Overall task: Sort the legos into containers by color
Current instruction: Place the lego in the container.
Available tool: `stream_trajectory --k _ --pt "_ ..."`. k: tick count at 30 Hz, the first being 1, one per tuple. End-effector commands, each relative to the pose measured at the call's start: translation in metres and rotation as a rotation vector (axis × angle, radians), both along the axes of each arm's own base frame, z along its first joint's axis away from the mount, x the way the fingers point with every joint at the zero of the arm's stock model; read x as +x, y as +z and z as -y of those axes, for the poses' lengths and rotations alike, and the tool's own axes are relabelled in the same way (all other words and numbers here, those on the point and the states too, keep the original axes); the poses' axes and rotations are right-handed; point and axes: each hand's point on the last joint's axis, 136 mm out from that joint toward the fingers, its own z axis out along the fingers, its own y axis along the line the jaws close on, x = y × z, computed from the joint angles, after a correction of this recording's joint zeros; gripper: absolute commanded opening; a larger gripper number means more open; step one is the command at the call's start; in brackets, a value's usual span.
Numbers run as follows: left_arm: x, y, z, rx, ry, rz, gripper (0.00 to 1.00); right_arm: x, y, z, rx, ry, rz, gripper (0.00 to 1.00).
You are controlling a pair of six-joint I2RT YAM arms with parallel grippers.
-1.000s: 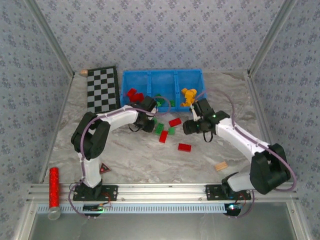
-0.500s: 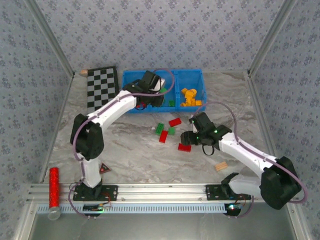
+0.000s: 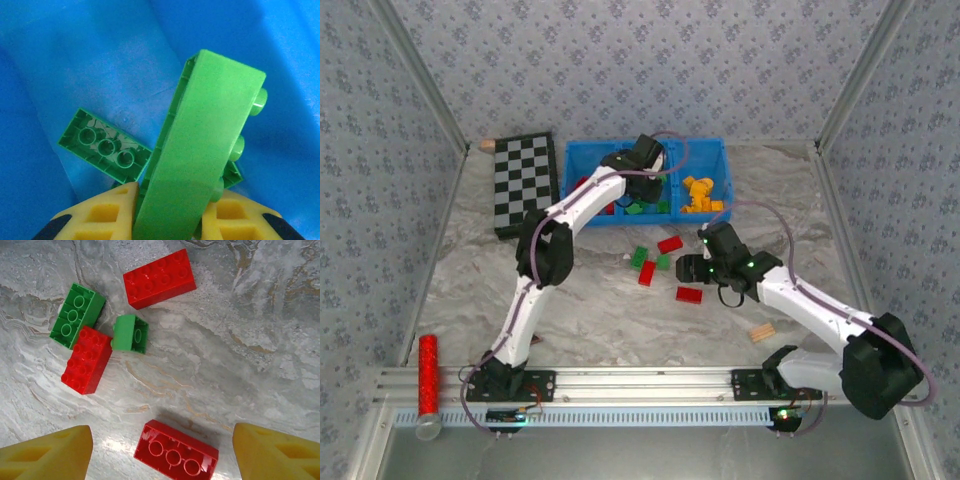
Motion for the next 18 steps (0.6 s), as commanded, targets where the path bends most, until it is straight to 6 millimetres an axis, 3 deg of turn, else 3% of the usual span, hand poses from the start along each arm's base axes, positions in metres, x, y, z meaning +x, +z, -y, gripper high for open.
stream_trajectory --k 1,9,18 --pt "0.002 0.002 -0.006 0.014 0.035 -0.02 0.21 0.012 0.007 -0.013 0.049 -0.009 0.012 0.75" --pt "-0.003 -0.01 -0.009 0.024 0.044 -0.055 0.38 0.027 -0.007 -0.028 0.053 0.002 -0.018 0.74" --pt "-0.005 0.016 -0.006 -0.023 0.028 -0.026 0.46 0.044 -0.021 -0.04 0.102 0.004 -0.038 0.71"
